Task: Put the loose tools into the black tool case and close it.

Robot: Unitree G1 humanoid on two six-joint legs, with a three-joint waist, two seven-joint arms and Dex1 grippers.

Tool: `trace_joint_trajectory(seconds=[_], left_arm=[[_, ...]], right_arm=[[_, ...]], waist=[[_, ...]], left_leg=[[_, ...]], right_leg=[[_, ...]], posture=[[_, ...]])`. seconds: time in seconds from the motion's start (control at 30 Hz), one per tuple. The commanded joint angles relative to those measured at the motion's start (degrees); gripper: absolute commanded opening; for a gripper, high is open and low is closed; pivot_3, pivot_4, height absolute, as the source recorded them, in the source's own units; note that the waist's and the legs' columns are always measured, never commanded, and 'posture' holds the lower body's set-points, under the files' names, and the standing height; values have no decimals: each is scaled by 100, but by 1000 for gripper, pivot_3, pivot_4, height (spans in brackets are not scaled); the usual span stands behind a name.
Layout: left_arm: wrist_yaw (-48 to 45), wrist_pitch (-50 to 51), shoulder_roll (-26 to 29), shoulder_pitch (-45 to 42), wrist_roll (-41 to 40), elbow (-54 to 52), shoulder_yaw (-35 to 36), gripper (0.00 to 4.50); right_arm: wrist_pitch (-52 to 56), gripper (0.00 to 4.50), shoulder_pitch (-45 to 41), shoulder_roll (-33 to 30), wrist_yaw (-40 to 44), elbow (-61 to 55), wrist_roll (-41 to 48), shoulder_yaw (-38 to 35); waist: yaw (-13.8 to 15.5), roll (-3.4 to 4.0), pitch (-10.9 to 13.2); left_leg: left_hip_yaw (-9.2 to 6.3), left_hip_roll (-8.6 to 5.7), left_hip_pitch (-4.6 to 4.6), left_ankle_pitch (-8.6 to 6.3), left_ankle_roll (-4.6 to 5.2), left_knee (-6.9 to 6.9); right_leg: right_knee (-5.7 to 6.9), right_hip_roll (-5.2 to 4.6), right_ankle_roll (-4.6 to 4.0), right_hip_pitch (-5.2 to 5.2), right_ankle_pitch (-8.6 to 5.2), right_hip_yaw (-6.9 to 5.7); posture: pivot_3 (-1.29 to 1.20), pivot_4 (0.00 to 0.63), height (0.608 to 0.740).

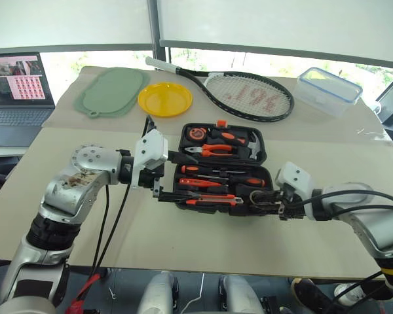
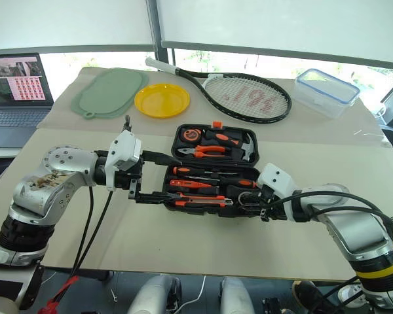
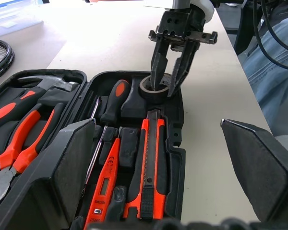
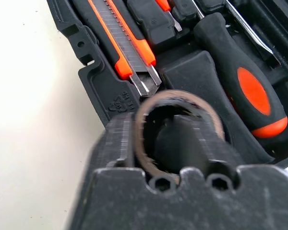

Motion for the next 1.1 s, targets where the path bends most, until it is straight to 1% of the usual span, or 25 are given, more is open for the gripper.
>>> trace_joint_trajectory(seconds=[0.03, 0.17, 0.4, 0.43, 0.47, 0.57, 0.7, 0.77, 0.87, 0.93, 1.0, 1.03, 1.07, 1.1], left_arm=[[-13, -88, 44, -118, -6, -106, 73, 4500], [-17, -103, 50, -123, 9, -94, 71, 4500], [-44, -144, 54, -151, 45, -37, 57, 4500], [-47, -151, 54, -152, 50, -33, 56, 4500], [-49, -157, 54, -154, 56, -29, 54, 4500], [-53, -166, 55, -161, 62, -23, 55, 4500], [-55, -169, 84, -149, 69, -18, 69, 4500], [-37, -165, 136, -95, 82, -25, 103, 4500], [54, -95, 280, 138, 69, 101, 300, 4500], [90, -210, 421, 390, 182, 328, 395, 4500], [177, -406, 501, 604, 386, 644, 426, 4500], [212, -500, 516, 673, 481, 818, 422, 3972], [245, -605, 522, 718, 578, 980, 402, 3732], [279, -715, 514, 745, 681, 1132, 378, 3374]], right_arm=[[-162, 31, 49, -122, 42, -67, -104, -83], [-207, 31, 68, -141, 122, -84, -81, -136], [63, 31, 70, -86, 214, -218, 369, -403], [64, 752, 91, -103, 213, -213, 381, -410], [45, 990, 113, -124, 211, -208, 366, -405], [-43, 1925, 161, -151, 183, -203, 293, -395], [-35, 1925, 191, -227, 227, -208, 361, -549], [-54, 1925, 187, -296, 289, -177, 451, -747], [-5, 1925, 63, -399, 375, 147, 635, -1233], [-125, 1925, -18, -488, 383, 528, 547, -1403], [-366, 1419, -91, -565, 378, 931, 321, -1370], [-502, 1302, -127, -589, 387, 1099, 212, -1308], [-599, 878, -168, -592, 398, 1233, 132, -1245], [-675, 554, -217, -572, 404, 1352, 69, -1190]], waist=[[-1, 0, 0], [0, 0, 0], [-1, 0, 0], [-1, 0, 0], [0, 0, 0], [0, 0, 0], [-2, 0, 0], [-2, 0, 0], [-2, 0, 0], [-6, 0, 0], [-18, 0, 0], [-17, 0, 0], [-16, 0, 0], [-16, 0, 0]], left_leg=[[0, 0, 0, 0, 0, 0], [0, 0, 0, 0, 0, 0], [0, 1, 0, 0, 0, 0], [0, 0, 0, 0, 0, 0], [0, 1, 0, 0, 0, 0], [0, 1, 0, 0, 0, 0], [0, 0, 0, 0, 0, 0], [0, 0, 0, 0, 0, 0], [0, 0, 0, 0, 0, 0], [0, 2, 2, 0, 0, -1], [2, 3, 5, 0, 0, -3], [3, 4, 5, 0, 0, -6], [4, 3, 6, 0, 0, -6], [6, 2, 5, 0, 0, -5]], right_leg=[[0, 0, 0, 0, 0, 0], [1, 0, 0, 0, 0, 0], [1, 1, 0, 0, 0, 0], [0, 0, 0, 0, 0, 0], [0, 0, 0, 0, 0, 0], [0, 0, 0, 0, 0, 0], [0, 0, 0, 0, 0, 0], [0, 0, 0, -1, 0, 0], [0, -1, 0, 0, 0, 0], [0, 0, 0, 0, 0, 1], [0, 1, -1, 0, 0, 1], [0, 2, -2, 0, 0, 1], [0, 1, -3, 0, 0, 0], [0, 1, -2, -2, 0, 1]], posture=[[0, 150, 738], [0, 150, 738], [0, 150, 738], [0, 150, 738], [0, 150, 738], [0, 150, 738], [0, 150, 738], [0, 150, 738], [0, 150, 738], [0, 150, 738], [0, 150, 738], [0, 150, 738], [0, 150, 738], [0, 150, 738]])
